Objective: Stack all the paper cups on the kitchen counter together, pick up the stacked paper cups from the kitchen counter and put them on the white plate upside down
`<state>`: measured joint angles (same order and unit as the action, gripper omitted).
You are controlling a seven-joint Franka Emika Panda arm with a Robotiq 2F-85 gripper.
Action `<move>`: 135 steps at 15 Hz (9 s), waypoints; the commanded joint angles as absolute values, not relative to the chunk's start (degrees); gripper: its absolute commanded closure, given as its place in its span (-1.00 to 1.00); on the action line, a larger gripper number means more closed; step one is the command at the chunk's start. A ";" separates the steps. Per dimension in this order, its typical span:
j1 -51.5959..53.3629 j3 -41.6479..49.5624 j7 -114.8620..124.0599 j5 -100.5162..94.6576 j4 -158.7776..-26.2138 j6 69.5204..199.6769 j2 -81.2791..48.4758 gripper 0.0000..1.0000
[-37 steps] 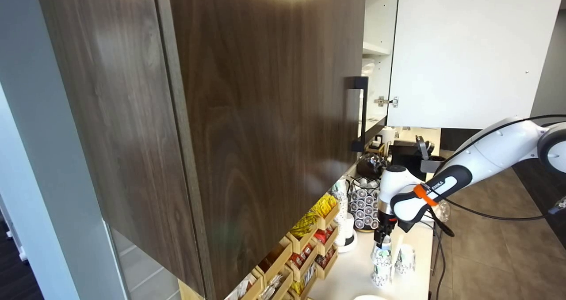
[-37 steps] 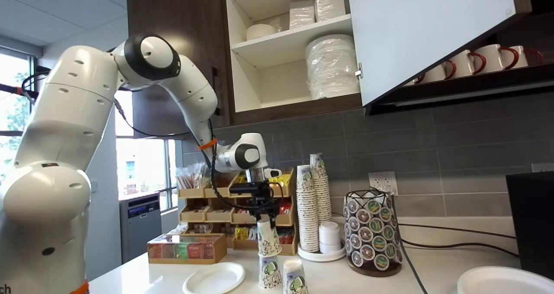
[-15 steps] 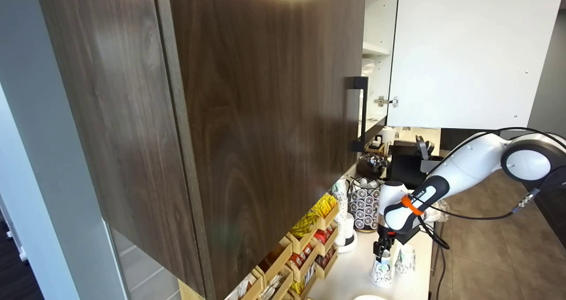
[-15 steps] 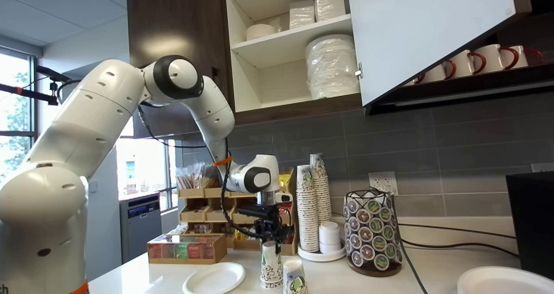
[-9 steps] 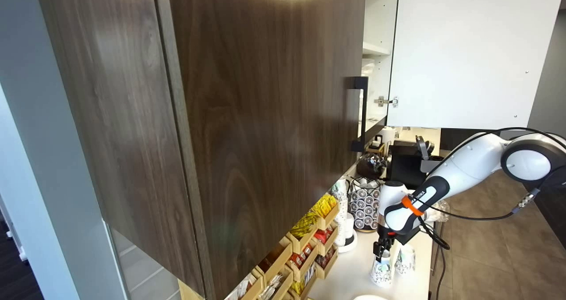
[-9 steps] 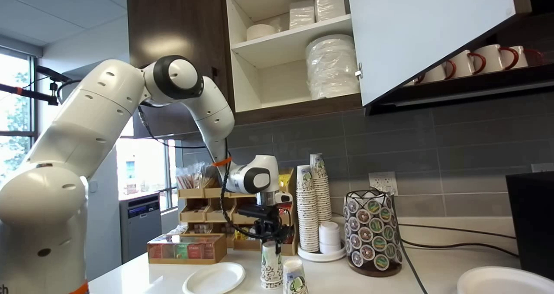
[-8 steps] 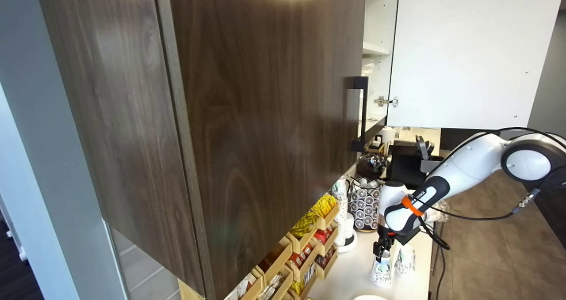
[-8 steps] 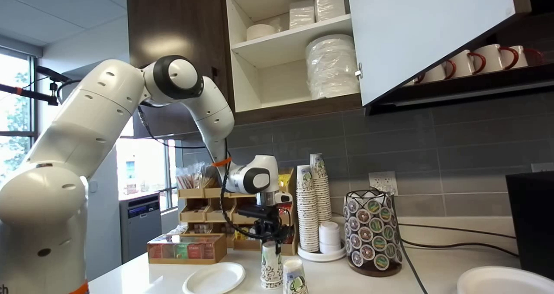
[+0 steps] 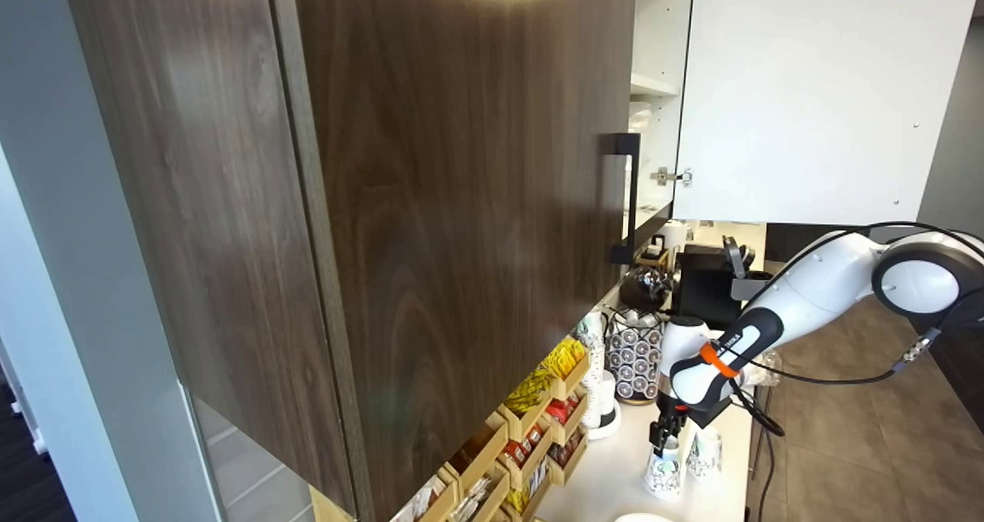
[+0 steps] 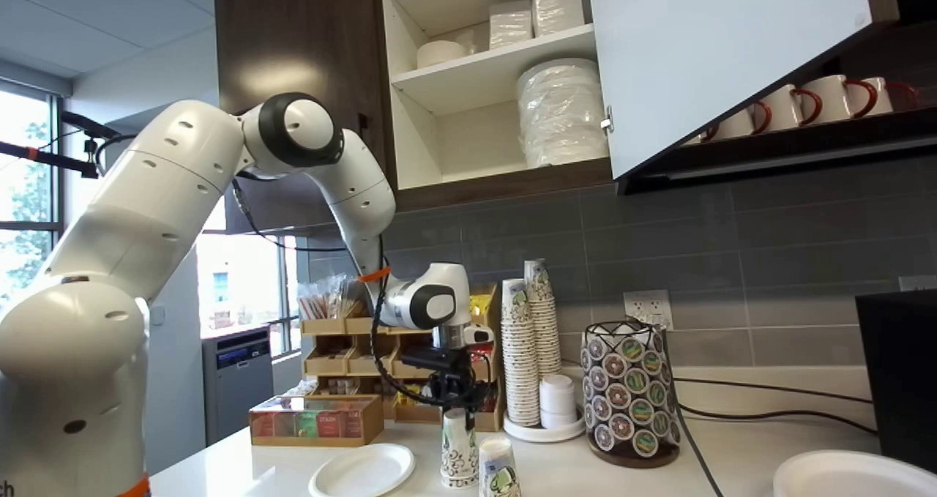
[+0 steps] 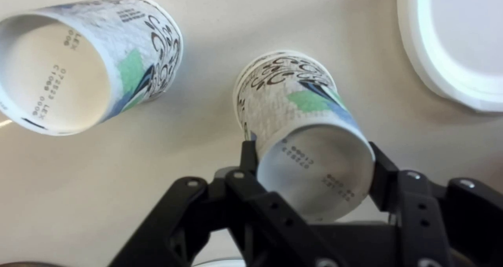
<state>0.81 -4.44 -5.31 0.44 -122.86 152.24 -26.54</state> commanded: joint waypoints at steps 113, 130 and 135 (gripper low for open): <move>13.96 -14.49 -8.57 -4.11 -142.21 160.43 -14.73 0.19; 9.59 -12.09 -0.71 10.56 -152.46 156.91 6.36 -1.00; 10.82 -8.00 -2.78 14.97 -158.25 156.14 16.94 -1.00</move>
<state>9.29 -9.96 -0.90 12.12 -153.34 157.92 8.92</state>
